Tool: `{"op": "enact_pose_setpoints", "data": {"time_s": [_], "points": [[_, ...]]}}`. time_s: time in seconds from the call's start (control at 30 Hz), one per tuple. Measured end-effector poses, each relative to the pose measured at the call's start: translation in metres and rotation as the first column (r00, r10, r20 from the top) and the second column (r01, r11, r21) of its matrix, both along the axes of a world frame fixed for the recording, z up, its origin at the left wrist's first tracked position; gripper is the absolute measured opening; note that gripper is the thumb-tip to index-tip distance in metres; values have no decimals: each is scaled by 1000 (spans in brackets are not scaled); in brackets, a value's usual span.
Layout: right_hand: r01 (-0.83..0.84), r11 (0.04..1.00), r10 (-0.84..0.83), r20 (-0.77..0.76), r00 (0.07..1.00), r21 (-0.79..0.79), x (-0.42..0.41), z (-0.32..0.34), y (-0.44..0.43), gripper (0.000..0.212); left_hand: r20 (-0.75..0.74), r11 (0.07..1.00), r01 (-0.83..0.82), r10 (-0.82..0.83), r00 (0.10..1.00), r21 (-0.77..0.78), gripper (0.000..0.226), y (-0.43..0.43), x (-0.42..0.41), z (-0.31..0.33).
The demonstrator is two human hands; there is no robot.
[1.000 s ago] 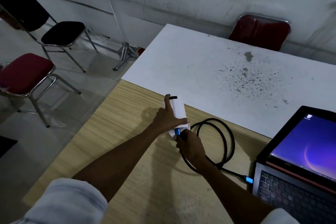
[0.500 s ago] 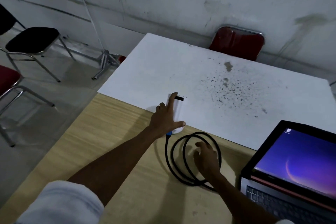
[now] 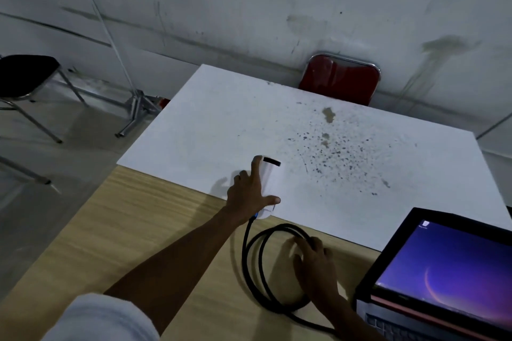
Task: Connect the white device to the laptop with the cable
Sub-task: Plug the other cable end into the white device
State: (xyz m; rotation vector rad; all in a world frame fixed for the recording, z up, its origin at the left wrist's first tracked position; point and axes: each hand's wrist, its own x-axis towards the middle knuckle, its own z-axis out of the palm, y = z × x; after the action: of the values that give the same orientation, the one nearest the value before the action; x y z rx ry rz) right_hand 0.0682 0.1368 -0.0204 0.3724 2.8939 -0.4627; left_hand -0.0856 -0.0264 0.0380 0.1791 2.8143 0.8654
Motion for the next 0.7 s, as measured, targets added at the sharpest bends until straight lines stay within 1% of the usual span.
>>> {"op": "enact_pose_setpoints", "data": {"time_s": [0.1, 0.17, 0.27, 0.33, 0.37, 0.4, 0.43, 0.47, 0.5, 0.53, 0.57, 0.6, 0.63, 0.67, 0.7], "points": [[8, 1000, -8, 2, 1000, 5, -5, -1, 0, 29, 42, 1000, -11, 11, 999, 5, 119, 1, -4, -5], [22, 1000, -22, 8, 1000, -1, -9, -1, 1, 23, 57, 1000, 2, -2, 998, 11, 119, 0, -6, -6], [43, 999, -43, 17, 999, -8, -18, 6, -1, 20, 113, 997, 1, -9, 994, 73, 119, -6, -9, -6], [40, 999, -40, -26, 999, 27, -28, 12, -4, 19, 161, 993, 5, -24, 987, 120, 117, -11, -11, -9], [27, 1000, -26, -77, 997, 8, -35, 13, -7, 18, 182, 989, 4, -31, 983, 146, 114, -13, -12, -10], [11, 997, -20, -127, 992, -71, -42, 14, -9, 15, 216, 983, -19, -22, 976, 185, 109, -16, -13, -11], [13, 979, -45, -152, 987, -204, -50, 16, -13, 14, 266, 968, -63, -4, 964, 243, 103, -18, -13, -11], [44, 927, -103, -141, 985, -373, -59, 21, -18, 16, 324, 942, -116, 8, 946, 316, 94, -21, -12, -11], [106, 839, -178, -84, 980, -534, -69, 27, -24, 23, 378, 913, -157, 3, 926, 376, 83, -24, -11, -10], [184, 724, -245, 1, 970, -665, -78, 35, -30, 34, 417, 891, -172, -21, 908, 420, 73, -27, -10, -10], [251, 603, -285, 90, 954, -757, -86, 42, -35, 43, 440, 881, -164, -55, 896, 444, 67, -30, -10, -10], [290, 499, -292, 157, 943, -816, -94, 48, -40, 49, 454, 870, -155, -86, 887, 468, 62, -33, -10, -10], [292, 442, -273, 183, 944, -848, -100, 49, -42, 49, 461, 861, -144, -114, 880, 487, 58, -36, -10, -11], [274, 419, -247, 181, 952, -866, -104, 49, -43, 45, 466, 850, -137, -138, 874, 509, 55, -38, -11, -11], [255, 424, -226, 171, 959, -869, -107, 46, -43, 43, 468, 843, -128, -159, 870, 523, 55, -40, -12, -11]]}}
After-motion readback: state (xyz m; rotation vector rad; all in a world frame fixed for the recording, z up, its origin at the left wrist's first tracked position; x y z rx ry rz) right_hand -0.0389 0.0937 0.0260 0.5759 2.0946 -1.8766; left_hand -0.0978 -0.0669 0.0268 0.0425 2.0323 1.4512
